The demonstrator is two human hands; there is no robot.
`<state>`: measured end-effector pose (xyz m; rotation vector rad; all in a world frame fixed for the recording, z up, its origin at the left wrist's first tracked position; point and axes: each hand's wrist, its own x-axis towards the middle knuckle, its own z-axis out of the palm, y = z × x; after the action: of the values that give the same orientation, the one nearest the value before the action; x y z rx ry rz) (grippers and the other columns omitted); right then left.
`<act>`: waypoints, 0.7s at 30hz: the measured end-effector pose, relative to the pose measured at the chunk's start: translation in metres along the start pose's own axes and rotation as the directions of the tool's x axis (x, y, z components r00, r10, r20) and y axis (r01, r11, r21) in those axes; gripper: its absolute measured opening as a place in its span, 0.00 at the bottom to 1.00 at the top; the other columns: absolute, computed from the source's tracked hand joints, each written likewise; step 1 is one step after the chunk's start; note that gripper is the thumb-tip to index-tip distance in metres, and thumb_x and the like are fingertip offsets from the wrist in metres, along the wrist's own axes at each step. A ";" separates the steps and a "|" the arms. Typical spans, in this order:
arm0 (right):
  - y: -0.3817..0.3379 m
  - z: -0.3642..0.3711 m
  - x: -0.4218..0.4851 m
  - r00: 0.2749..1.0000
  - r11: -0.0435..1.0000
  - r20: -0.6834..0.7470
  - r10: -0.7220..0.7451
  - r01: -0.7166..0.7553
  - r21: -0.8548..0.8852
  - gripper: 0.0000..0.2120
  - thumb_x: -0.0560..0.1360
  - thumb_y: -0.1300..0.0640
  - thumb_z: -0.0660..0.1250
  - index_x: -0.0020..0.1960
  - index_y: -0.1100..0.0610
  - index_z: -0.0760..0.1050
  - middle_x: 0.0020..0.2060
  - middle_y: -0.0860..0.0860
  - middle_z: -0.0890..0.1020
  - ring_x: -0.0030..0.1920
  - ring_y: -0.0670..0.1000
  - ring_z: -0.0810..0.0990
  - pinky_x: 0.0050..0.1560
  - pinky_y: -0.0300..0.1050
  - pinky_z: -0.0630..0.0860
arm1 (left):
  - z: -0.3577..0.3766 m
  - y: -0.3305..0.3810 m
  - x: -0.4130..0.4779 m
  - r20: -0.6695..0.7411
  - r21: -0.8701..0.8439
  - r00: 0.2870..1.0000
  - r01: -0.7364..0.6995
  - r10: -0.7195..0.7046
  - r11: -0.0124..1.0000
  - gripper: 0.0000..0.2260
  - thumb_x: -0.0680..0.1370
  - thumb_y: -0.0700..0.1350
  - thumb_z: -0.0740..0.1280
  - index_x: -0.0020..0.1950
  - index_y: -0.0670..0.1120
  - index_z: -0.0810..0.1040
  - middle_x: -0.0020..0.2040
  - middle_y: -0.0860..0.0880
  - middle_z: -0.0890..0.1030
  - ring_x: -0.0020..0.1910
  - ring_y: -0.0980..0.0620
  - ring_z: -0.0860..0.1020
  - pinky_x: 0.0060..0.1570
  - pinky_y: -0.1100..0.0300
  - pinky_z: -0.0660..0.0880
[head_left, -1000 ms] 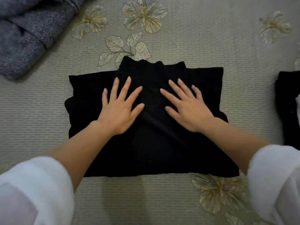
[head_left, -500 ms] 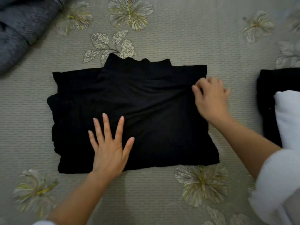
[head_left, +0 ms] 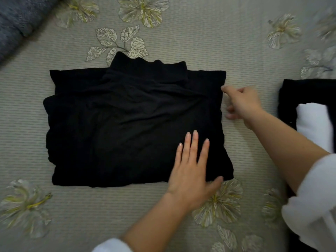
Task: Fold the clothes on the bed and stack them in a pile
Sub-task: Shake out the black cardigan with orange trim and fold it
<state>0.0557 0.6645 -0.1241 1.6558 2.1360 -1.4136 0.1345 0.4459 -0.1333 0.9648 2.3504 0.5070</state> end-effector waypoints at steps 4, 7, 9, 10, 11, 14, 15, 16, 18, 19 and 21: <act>-0.001 0.008 -0.016 0.986 0.996 0.152 -0.072 0.079 -0.043 0.19 0.69 0.41 0.72 0.39 0.57 0.74 0.33 0.51 0.81 0.29 0.48 0.82 0.26 0.40 0.76 | 0.017 0.014 0.010 0.119 0.081 0.985 0.114 -0.124 0.990 0.51 0.69 0.75 0.53 0.74 0.45 0.28 0.71 0.39 0.23 0.68 0.44 0.21 0.70 0.46 0.28; 0.002 0.016 -0.023 0.970 0.989 0.216 -0.110 0.128 -0.073 0.18 0.65 0.42 0.76 0.46 0.54 0.79 0.40 0.48 0.85 0.40 0.46 0.85 0.34 0.40 0.79 | 0.017 0.010 0.008 0.139 0.155 0.987 0.057 -0.079 0.986 0.52 0.71 0.72 0.57 0.73 0.43 0.26 0.70 0.37 0.22 0.67 0.41 0.20 0.66 0.45 0.24; 0.002 0.021 -0.028 0.969 0.982 0.220 -0.112 0.142 -0.123 0.25 0.63 0.44 0.78 0.54 0.56 0.78 0.46 0.50 0.84 0.47 0.49 0.84 0.44 0.45 0.81 | 0.016 0.007 0.006 0.126 0.166 0.990 0.036 -0.058 0.985 0.47 0.76 0.62 0.59 0.73 0.43 0.27 0.71 0.37 0.23 0.68 0.41 0.20 0.65 0.46 0.24; 0.002 0.022 -0.031 0.972 0.977 0.208 -0.114 0.148 -0.155 0.28 0.63 0.46 0.78 0.57 0.59 0.76 0.48 0.52 0.83 0.48 0.51 0.83 0.47 0.48 0.81 | 0.015 0.006 0.005 0.117 0.139 0.992 0.039 -0.056 0.989 0.44 0.78 0.57 0.59 0.74 0.44 0.28 0.72 0.38 0.24 0.68 0.42 0.21 0.66 0.47 0.24; 0.002 0.022 -0.033 0.973 0.972 0.198 -0.120 0.156 -0.175 0.27 0.63 0.49 0.79 0.57 0.60 0.75 0.48 0.53 0.83 0.49 0.52 0.83 0.48 0.49 0.81 | 0.013 0.006 0.004 0.115 0.093 0.992 0.038 -0.048 0.995 0.41 0.78 0.54 0.59 0.75 0.45 0.30 0.73 0.39 0.25 0.69 0.43 0.22 0.68 0.48 0.26; -0.005 0.016 -0.041 0.971 0.999 0.238 -0.032 0.041 -0.032 0.15 0.66 0.61 0.77 0.51 0.60 0.79 0.46 0.55 0.84 0.47 0.54 0.84 0.44 0.45 0.81 | -0.003 -0.002 -0.001 0.102 -0.288 0.995 0.014 0.016 0.958 0.34 0.79 0.46 0.60 0.79 0.50 0.42 0.78 0.48 0.35 0.74 0.54 0.29 0.74 0.56 0.35; -0.011 0.015 -0.045 0.961 0.995 0.274 0.032 -0.057 0.085 0.16 0.66 0.63 0.75 0.53 0.62 0.79 0.47 0.57 0.85 0.48 0.55 0.84 0.46 0.46 0.81 | -0.014 -0.007 -0.004 0.081 -0.477 0.997 0.036 0.003 0.878 0.32 0.78 0.43 0.60 0.78 0.52 0.49 0.79 0.52 0.43 0.75 0.58 0.36 0.74 0.62 0.40; -0.019 0.015 -0.051 0.946 0.969 0.316 0.078 -0.146 0.198 0.17 0.67 0.65 0.74 0.56 0.64 0.79 0.50 0.58 0.84 0.49 0.55 0.84 0.50 0.47 0.81 | -0.027 -0.012 -0.009 0.042 -0.634 0.998 0.056 -0.038 0.771 0.29 0.77 0.41 0.60 0.76 0.56 0.57 0.77 0.54 0.52 0.75 0.60 0.46 0.71 0.69 0.45; -0.039 0.019 -0.064 0.917 0.918 0.390 0.080 -0.221 0.330 0.17 0.70 0.66 0.69 0.59 0.64 0.78 0.54 0.59 0.83 0.53 0.55 0.83 0.57 0.47 0.79 | -0.055 -0.025 -0.024 -0.047 -0.830 0.985 0.054 -0.167 0.555 0.21 0.77 0.40 0.62 0.64 0.61 0.70 0.67 0.54 0.69 0.67 0.61 0.65 0.64 0.74 0.58; -0.050 0.025 -0.071 0.912 0.906 0.407 0.049 -0.212 0.366 0.16 0.71 0.66 0.67 0.58 0.64 0.78 0.55 0.59 0.83 0.53 0.55 0.83 0.58 0.47 0.78 | -0.068 -0.033 -0.031 -0.068 -0.899 0.971 0.040 -0.228 0.437 0.16 0.77 0.41 0.64 0.58 0.61 0.73 0.61 0.54 0.75 0.61 0.61 0.72 0.61 0.71 0.64; -0.074 0.041 -0.090 0.928 0.891 0.371 -0.040 -0.134 0.433 0.15 0.69 0.69 0.66 0.56 0.62 0.76 0.53 0.60 0.82 0.52 0.57 0.82 0.55 0.48 0.77 | -0.090 -0.053 -0.047 -0.063 -0.975 0.954 0.004 -0.294 0.223 0.12 0.76 0.41 0.66 0.51 0.58 0.80 0.52 0.53 0.83 0.53 0.60 0.79 0.52 0.69 0.72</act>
<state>0.0151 0.5727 -0.0523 1.3847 1.6275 -2.1320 0.0800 0.3643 -0.0750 0.0090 1.6230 1.8140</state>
